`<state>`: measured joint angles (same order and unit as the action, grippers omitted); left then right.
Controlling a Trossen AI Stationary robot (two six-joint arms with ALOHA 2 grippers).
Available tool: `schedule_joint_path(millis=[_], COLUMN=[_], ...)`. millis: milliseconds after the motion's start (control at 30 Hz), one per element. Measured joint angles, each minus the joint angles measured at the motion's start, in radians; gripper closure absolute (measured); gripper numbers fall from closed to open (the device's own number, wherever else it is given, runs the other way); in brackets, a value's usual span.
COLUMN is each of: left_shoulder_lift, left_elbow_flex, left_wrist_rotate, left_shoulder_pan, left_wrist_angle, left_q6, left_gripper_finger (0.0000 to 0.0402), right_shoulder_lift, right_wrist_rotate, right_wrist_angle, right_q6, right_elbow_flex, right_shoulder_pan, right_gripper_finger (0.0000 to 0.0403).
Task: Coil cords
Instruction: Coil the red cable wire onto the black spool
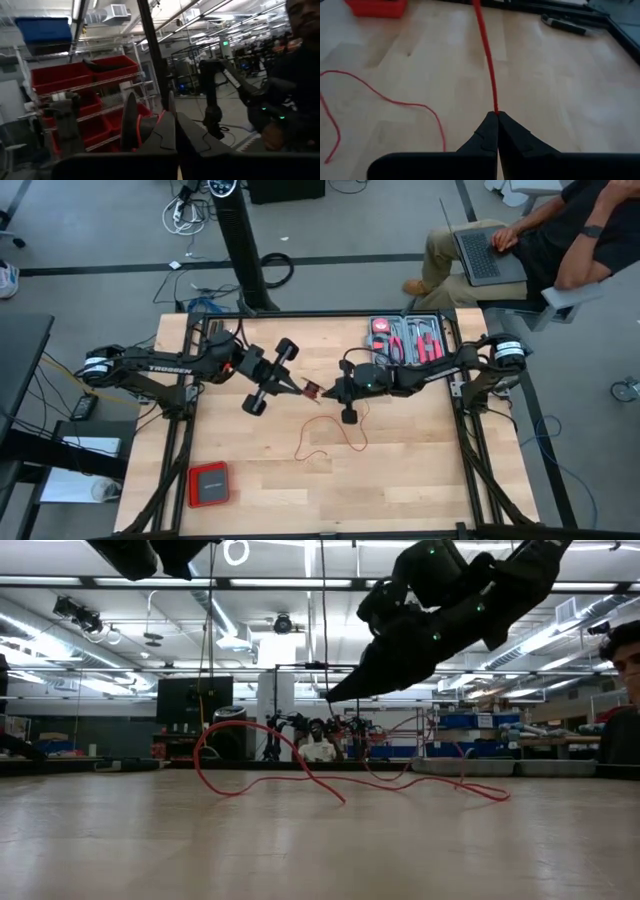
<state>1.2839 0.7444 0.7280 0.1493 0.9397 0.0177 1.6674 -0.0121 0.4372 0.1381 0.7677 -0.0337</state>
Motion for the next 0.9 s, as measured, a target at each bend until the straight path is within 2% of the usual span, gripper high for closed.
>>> schedule_joint_path(millis=[333,500,667,900], left_shoulder_lift=[-0.001,0.024,0.073,0.084], left_elbow_flex=[0.001,0.001,0.001,0.001], left_wrist_rotate=[0.073,0.073,0.082,0.103], left_shoulder_pan=[-0.008,-0.014,-0.014,-0.014], left_wrist_angle=[-0.139,-0.191,-0.129,-0.042], left_q6=[-0.073,-0.047,-0.043,-0.028], left_gripper_finger=[0.0401,0.0401,0.0401,0.0401], right_shoulder_lift=[-0.003,-0.003,0.001,0.001], right_wrist_rotate=[0.035,0.038,0.063,0.044], right_wrist_angle=[0.032,-0.059,-0.224,-0.29], right_q6=[-0.005,0.053,0.158,0.14], right_elbow_flex=[0.0,0.088,0.196,0.199], right_shoulder_pan=[-0.047,-0.037,-0.014,-0.011], right_gripper_finger=[0.0401,0.0401,0.0402,0.0393])
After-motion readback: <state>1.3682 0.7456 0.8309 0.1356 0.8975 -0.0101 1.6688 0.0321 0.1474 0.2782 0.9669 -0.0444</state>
